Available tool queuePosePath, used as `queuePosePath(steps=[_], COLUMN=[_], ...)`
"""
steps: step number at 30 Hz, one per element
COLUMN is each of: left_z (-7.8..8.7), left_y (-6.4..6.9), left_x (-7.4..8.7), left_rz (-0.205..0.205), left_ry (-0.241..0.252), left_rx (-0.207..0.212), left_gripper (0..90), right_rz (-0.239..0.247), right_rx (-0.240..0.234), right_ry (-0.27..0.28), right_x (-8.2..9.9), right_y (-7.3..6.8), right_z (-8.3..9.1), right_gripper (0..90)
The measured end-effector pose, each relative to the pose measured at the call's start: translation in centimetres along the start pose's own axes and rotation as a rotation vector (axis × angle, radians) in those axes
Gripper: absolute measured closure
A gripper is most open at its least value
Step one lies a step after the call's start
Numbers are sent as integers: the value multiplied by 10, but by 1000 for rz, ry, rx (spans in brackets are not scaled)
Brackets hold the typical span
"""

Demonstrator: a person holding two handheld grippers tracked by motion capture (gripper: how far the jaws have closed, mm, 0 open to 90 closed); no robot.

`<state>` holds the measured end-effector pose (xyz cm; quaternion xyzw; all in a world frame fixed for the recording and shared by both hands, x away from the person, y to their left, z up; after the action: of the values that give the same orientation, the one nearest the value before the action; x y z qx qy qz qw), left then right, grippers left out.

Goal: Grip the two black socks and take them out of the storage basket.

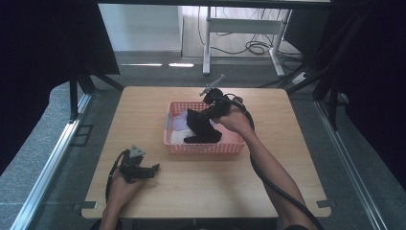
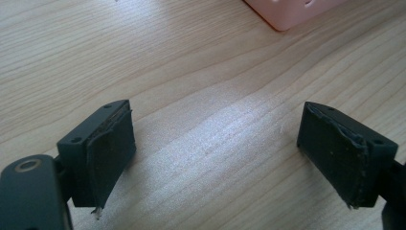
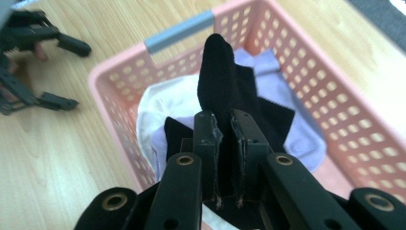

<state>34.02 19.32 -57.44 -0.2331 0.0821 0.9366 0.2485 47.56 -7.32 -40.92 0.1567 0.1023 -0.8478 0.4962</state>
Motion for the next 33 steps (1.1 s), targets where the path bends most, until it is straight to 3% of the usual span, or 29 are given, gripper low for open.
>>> queuePosePath(steps=[20,29,33], left_z=[0,0,0], left_y=[0,0,0], left_x=[0,0,0], left_rz=[-4,-4,-6], left_ry=[-9,-9,-11], left_rx=[-2,-2,-2], left_gripper=[126,126,126], right_rz=[-9,-47,-83], right_rx=[60,76,93], right_ry=[100,128,148], right_x=[-3,9,21], right_y=[10,19,30], right_z=[86,114,132], right_gripper=[819,819,819])
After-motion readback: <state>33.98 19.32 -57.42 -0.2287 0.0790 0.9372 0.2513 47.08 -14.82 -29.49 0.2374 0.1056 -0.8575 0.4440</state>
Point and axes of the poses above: each handheld gripper's, and its own axes: z roughly backward along the jaws, x roughly out of its underside, y roughly to its right, the point moved 4 cm from there along -z, roughly forward along the jaws, and after that the axes turned 15 degrees about -y, right-handed, at the moved point
